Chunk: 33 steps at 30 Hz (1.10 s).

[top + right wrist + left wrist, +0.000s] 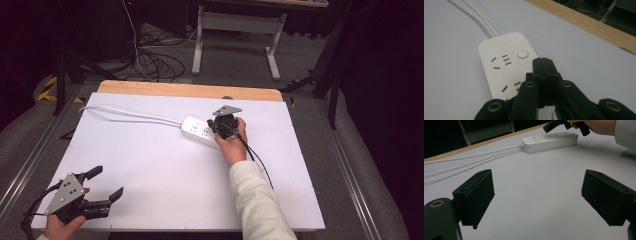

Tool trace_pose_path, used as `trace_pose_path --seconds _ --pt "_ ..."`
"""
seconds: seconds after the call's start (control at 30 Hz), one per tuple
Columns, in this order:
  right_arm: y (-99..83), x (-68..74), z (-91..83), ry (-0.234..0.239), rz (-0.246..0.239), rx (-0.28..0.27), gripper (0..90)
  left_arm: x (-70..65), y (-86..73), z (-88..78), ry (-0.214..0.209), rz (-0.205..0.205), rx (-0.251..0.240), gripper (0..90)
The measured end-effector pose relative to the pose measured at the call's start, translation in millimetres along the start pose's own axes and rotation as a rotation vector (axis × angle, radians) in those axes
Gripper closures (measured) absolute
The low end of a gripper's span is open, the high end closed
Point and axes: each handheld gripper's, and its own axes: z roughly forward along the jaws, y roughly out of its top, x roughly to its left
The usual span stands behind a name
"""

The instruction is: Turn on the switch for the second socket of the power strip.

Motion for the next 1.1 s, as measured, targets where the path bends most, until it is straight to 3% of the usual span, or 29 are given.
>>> trace_pose_path --seconds 1.1 --pt "-4.5 7.1 9.8 -0.035 -0.013 0.007 90.0 -0.7 0.4 -0.5 -0.006 0.007 -0.001 11.7"
